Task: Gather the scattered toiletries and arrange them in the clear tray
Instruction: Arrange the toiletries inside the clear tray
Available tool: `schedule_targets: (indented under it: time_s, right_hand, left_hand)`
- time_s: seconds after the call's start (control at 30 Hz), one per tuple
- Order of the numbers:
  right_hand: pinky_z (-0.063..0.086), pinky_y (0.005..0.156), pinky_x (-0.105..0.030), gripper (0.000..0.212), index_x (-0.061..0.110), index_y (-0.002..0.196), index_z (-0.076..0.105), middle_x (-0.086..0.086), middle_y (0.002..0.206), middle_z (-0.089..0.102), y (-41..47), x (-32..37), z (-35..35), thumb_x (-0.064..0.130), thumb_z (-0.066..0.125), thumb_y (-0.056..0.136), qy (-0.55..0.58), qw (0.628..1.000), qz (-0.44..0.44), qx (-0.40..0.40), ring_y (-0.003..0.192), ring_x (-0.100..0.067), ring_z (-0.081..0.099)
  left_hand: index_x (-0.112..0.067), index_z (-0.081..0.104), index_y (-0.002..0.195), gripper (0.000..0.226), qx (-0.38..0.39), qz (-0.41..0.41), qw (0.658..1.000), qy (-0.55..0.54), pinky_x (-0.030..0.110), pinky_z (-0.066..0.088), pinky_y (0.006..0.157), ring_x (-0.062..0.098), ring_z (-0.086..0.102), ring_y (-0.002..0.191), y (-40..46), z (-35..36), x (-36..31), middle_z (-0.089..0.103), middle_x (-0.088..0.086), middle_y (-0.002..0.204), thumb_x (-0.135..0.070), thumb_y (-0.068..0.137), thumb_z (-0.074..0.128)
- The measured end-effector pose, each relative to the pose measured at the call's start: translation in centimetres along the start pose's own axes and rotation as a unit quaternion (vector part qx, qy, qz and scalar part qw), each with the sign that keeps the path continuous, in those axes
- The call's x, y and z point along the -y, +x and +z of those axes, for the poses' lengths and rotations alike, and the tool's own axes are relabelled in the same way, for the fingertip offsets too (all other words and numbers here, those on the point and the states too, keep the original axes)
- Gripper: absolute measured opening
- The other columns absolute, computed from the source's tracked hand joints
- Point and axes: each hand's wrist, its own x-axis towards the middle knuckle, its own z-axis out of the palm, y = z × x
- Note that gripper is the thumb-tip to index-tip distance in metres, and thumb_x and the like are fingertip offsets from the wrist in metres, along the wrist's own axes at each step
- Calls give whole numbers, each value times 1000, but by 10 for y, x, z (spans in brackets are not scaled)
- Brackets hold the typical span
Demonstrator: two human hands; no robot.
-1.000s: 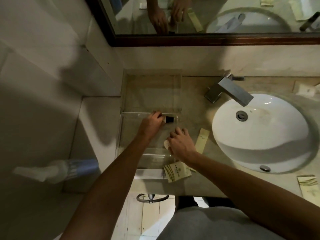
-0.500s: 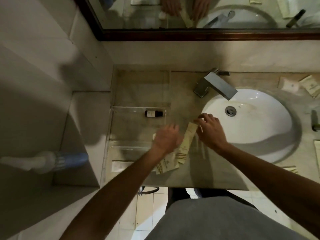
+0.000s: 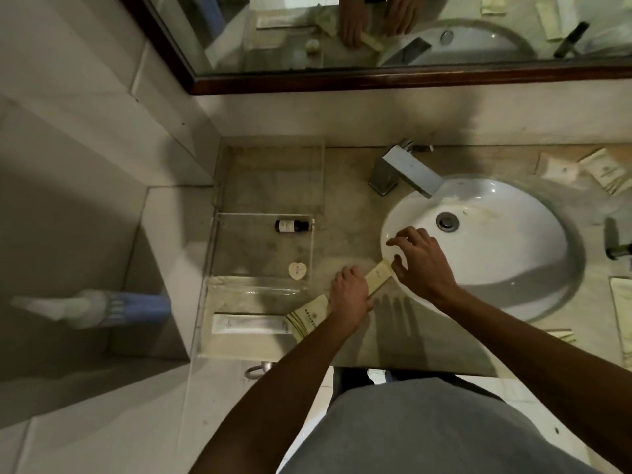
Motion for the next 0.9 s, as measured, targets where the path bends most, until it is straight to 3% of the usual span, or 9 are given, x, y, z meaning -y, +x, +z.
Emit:
schedule_targets:
  time_s: [0.1, 0.2, 0.3, 0.4, 0.53, 0.63, 0.9]
  right_hand:
    - [46, 88, -38, 33, 14, 116, 63, -9, 118, 58, 3, 7, 0, 16, 69, 84, 8, 1000, -16, -5, 107, -26, 51]
    - [49, 85, -39, 31, 13, 115, 63, -9, 115, 58, 8, 14, -6, 18, 68, 84, 37, 998, -21, -48, 104, -24, 52]
    - [50, 80, -34, 26, 13, 113, 64, -9, 112, 61, 17, 23, -9, 23, 65, 89, 81, 994, -22, -76, 98, -22, 56]
    - [48, 76, -32, 24, 12, 111, 65, -9, 112, 63, 25, 35, 1, 26, 61, 93, 73, 995, -45, -50, 93, -23, 59]
    - [47, 82, -34, 28, 14, 115, 64, -9, 117, 61, 24, 47, 21, 21, 66, 89, 39, 998, -56, 11, 102, -25, 58]
    - [47, 83, -35, 29, 15, 116, 64, -7, 118, 61, 18, 47, 26, 20, 68, 87, 27, 998, -51, 29, 105, -25, 56]
    - [47, 81, -37, 29, 13, 112, 66, -10, 113, 63, 9, 27, 19, 14, 69, 84, -10, 999, -43, 25, 102, -28, 56]
  left_hand:
    - [-6, 47, 128, 44, 5, 37, 999, -8, 35, 45, 89, 24, 52, 105, 0, -12, -5, 49, 14, 125, -18, 89, 62]
    - [-11, 54, 111, 20, -64, 95, 992, -49, 34, 45, 73, 22, 55, 83, -9, -48, 8, 57, 11, 105, -17, 93, 47]
    - [-14, 59, 97, 14, -141, 108, 984, 12, 33, 51, 69, 18, 59, 69, -9, -97, 77, 64, 4, 87, -24, 88, 56]
    - [-15, 61, 105, 21, -120, 61, 986, 96, 42, 46, 90, 27, 64, 90, 1, -121, 171, 68, 8, 98, -18, 85, 55]
    - [-13, 55, 121, 34, -12, 24, 989, 143, 44, 35, 101, 32, 54, 114, 7, -109, 241, 61, 13, 122, -22, 89, 50]
    - [-16, 52, 122, 40, -23, 41, 991, 123, 45, 34, 99, 31, 47, 118, 6, -99, 251, 52, 10, 128, -24, 83, 56]
    - [-17, 60, 115, 39, -60, 91, 993, 49, 43, 45, 91, 33, 53, 112, 10, -99, 250, 54, 12, 125, -7, 78, 63]
